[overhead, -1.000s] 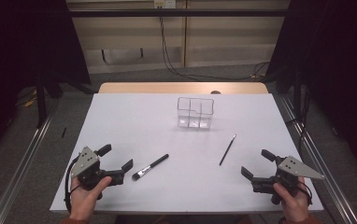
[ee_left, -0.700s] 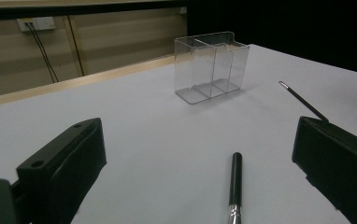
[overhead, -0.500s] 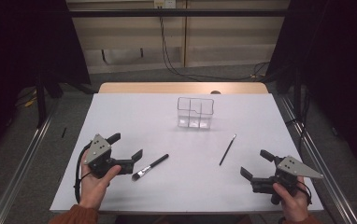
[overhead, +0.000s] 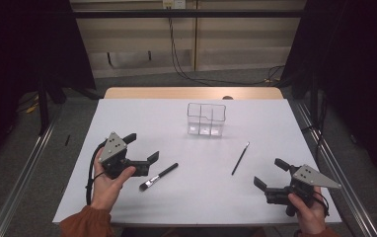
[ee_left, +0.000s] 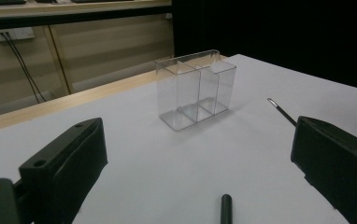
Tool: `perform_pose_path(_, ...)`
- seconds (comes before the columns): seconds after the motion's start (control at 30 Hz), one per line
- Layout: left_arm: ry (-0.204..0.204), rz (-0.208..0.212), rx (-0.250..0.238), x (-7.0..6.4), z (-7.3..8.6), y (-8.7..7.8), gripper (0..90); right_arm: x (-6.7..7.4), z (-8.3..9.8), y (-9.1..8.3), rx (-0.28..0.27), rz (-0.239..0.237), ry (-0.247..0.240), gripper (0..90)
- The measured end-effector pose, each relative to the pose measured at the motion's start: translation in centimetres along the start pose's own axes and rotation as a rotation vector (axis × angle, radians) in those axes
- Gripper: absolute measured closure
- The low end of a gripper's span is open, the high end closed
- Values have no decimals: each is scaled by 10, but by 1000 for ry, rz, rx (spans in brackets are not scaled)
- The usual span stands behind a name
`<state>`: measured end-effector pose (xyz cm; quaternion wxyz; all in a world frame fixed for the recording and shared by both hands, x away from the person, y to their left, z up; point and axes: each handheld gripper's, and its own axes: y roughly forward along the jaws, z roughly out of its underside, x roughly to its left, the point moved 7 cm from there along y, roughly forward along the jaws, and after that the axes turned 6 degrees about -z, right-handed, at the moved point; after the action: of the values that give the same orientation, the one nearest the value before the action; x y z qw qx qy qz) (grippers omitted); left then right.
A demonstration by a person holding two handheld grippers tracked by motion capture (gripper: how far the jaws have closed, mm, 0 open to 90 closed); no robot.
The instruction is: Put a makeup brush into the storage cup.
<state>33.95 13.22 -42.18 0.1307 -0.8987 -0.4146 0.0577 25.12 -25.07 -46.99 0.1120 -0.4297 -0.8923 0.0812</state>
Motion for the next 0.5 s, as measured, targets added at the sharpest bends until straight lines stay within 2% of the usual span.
perform_pose_path(0.13, -1, 0, 18, 0, 1, 5, 35, 0, 0, 0, -2, -1, 0, 0)
perform_pose_path(0.23, 36, -5, 55, 0, 2, 9, 36, 0, 0, 0, 0, -2, 2, 0)
perform_pose_path(0.3, 35, 12, 73, 0, 0, 10, 37, 0, 0, 1, 2, -2, 1, 0)
perform_pose_path(0.37, 45, 13, 90, -1, -3, 12, 40, 0, 1, 1, 7, -4, -4, 0)
perform_pose_path(0.43, 55, 47, 90, -4, -6, 13, 40, 0, 1, 1, 8, -3, -8, 0)
perform_pose_path(0.5, 58, 60, 119, -6, -6, 13, 40, 0, 1, 1, 7, -3, -6, 0)
